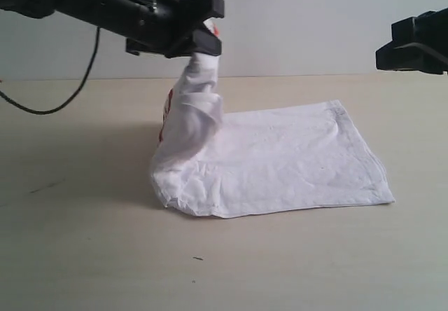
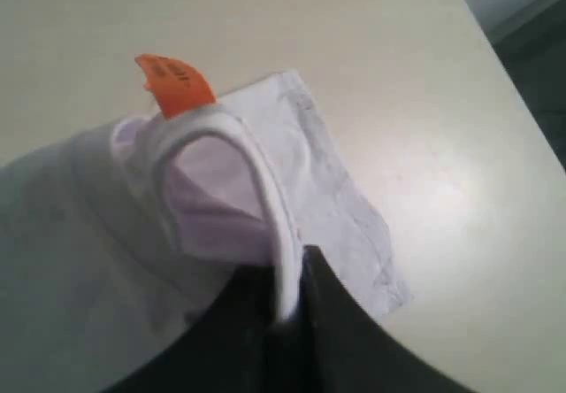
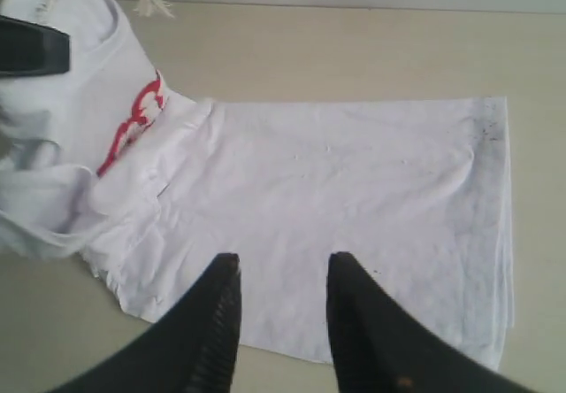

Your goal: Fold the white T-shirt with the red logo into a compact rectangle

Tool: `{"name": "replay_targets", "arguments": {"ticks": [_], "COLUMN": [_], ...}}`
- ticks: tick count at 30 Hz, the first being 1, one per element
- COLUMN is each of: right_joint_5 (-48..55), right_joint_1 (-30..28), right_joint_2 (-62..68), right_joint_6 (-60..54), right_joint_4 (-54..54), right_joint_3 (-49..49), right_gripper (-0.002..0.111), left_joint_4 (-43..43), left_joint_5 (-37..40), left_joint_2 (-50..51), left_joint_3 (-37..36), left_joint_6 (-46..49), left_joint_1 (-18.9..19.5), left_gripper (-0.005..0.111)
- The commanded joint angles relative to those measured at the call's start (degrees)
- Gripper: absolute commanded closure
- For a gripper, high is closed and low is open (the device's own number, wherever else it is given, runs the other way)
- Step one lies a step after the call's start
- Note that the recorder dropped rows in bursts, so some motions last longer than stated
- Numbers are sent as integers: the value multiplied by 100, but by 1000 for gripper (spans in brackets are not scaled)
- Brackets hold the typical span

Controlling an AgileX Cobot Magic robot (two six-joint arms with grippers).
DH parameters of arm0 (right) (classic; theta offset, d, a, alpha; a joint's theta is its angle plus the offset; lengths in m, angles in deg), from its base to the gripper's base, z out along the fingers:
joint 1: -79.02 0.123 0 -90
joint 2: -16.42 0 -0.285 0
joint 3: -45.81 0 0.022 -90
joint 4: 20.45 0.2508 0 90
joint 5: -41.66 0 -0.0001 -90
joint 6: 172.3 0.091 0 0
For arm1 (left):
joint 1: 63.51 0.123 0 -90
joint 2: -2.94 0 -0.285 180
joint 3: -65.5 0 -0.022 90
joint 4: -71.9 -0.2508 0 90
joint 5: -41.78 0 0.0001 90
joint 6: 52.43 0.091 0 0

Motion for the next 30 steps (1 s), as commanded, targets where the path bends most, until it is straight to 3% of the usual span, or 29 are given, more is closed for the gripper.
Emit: {"name": "replay_targets", "arguments": {"ticks": [1, 3, 5, 9, 11, 19, 25, 30], "right_joint_5": [-12, -25, -58, -69, -69, -20, -42, -8], "right_joint_1": [-18, -18, -18, -18, -18, -18, -18, -18], "right_joint_2": [-174, -298, -390, -395, -395, -376, 263, 1095], "right_joint_6": [-52, -52, -52, -52, -41, 298, 1274, 1482], "right_joint_4": [76, 50, 50, 50, 50, -176, -1045, -1151], "right_joint_3": [27, 27, 27, 27, 27, 27, 27, 12], "right_gripper": [67, 65, 63, 63, 63, 63, 63, 63], "left_joint_4": [192, 192, 192, 205, 205, -387, -1723, -3149], "left_joint_5": [-495, -578, -592, -591, -625, -416, 697, 631], "left_joint_2": [420, 654, 897, 1182, 1224, 983, 871, 421], "left_joint_3": [250, 411, 586, 822, 906, 931, 931, 514], "left_joint_6": [-54, -12, 60, 71, 71, 47, -417, -1159], "left_joint_1": [-556, -732, -882, -1008, -1017, -726, -365, -71], "left_gripper": [107, 106, 96, 51, 37, 48, 49, 60]}}
